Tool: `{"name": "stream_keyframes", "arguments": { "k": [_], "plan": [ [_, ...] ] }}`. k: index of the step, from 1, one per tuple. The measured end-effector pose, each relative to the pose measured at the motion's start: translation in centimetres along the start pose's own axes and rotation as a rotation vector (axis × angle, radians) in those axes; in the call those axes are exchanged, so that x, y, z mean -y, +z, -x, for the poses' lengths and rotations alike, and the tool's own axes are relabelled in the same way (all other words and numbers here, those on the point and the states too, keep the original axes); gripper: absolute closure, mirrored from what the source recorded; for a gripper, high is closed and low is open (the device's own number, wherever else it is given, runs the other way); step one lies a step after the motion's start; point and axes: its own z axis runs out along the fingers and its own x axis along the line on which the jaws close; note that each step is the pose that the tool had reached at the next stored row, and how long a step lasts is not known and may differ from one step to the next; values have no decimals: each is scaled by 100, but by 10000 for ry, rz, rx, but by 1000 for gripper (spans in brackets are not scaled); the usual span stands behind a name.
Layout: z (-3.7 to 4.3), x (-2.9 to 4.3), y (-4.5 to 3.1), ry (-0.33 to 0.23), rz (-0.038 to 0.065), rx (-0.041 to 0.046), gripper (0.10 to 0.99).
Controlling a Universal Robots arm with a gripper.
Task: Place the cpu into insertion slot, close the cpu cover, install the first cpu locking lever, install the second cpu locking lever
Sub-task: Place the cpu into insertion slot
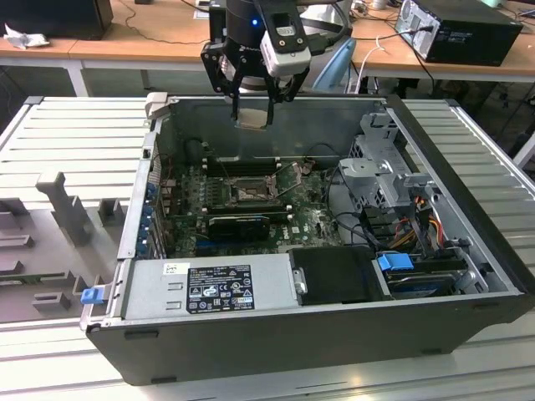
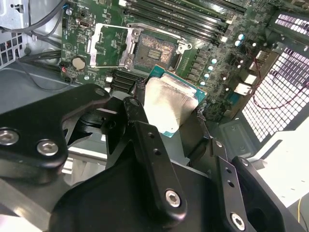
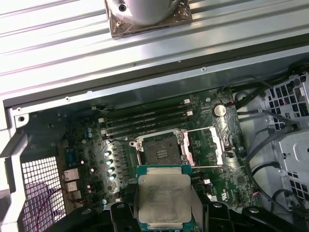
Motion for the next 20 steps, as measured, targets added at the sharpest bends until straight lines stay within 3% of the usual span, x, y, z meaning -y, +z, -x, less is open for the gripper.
{"name": "stream_keyframes", "arguments": {
  "k": [20],
  "plan": [
    [-6, 2, 3, 533, 10, 48, 557]
  ]
}}
